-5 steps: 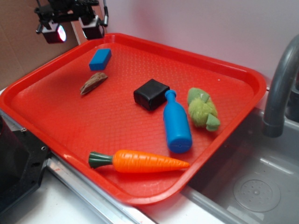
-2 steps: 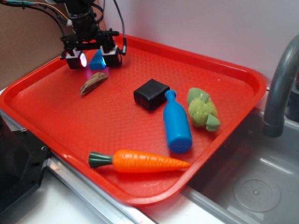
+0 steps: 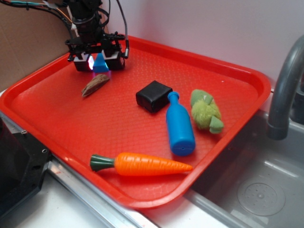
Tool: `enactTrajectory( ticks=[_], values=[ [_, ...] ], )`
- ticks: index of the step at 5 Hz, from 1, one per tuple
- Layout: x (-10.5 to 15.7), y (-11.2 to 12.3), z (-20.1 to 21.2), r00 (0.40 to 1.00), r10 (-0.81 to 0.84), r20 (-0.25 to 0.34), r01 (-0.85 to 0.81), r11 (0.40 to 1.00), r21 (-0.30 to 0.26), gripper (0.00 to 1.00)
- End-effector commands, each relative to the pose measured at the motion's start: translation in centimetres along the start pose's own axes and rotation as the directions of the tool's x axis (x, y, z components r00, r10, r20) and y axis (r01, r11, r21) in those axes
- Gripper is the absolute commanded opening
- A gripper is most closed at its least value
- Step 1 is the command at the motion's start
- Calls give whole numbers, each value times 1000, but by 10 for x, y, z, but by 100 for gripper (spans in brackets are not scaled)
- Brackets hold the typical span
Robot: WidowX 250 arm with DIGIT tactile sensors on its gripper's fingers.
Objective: Grab the blue block.
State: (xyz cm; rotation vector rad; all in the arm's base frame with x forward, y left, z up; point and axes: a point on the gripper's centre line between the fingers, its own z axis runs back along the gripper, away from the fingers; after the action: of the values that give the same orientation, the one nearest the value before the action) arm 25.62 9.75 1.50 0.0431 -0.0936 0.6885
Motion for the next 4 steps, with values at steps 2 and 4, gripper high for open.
enactTrajectory(
  ticks=[2, 4],
  values=[
    [-59, 18, 141, 955, -294, 26, 295, 955, -33, 0],
    [-67, -13, 212, 906, -423, -10, 423, 906, -32, 0]
  ],
)
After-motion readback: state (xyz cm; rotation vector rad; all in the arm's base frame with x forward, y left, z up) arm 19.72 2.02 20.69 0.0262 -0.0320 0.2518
